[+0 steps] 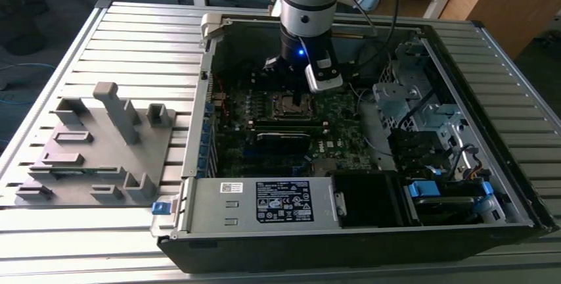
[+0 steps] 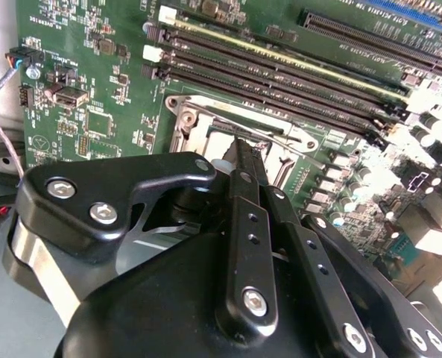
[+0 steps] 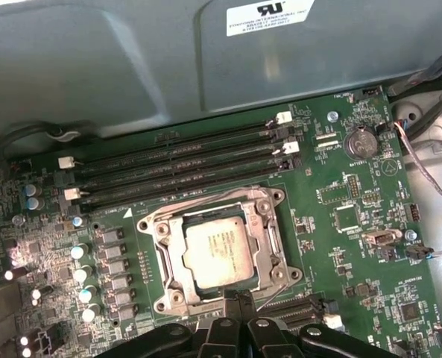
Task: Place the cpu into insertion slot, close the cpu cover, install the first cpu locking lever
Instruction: 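Install the first cpu locking lever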
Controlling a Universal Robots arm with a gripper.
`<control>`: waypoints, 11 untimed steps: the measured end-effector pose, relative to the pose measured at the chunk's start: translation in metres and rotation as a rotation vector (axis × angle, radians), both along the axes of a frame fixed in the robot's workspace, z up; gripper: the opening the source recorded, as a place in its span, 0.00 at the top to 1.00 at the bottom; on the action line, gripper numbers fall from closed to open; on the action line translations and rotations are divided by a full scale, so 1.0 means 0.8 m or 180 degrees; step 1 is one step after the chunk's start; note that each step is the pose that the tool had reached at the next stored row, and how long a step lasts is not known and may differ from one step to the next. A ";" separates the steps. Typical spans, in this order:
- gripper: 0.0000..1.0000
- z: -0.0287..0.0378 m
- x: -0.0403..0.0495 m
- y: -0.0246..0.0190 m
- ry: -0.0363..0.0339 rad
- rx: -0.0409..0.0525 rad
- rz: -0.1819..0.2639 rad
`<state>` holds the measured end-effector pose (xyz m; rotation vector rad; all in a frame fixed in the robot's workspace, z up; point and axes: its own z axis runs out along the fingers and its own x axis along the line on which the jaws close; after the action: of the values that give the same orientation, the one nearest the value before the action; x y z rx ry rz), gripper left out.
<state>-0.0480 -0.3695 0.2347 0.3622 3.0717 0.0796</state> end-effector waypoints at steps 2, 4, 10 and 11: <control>0.90 0.0000 0.000 -0.0033 0.0000 0.0000 0.0000; 0.90 0.0000 0.000 -0.0066 0.0000 0.0000 0.0000; 0.90 -0.0012 -0.004 -0.0124 0.0000 0.0000 0.0007; 0.90 -0.0018 -0.006 -0.0125 0.0000 0.0000 0.0009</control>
<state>-0.0525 -0.3794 0.2333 0.3576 3.0723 0.0797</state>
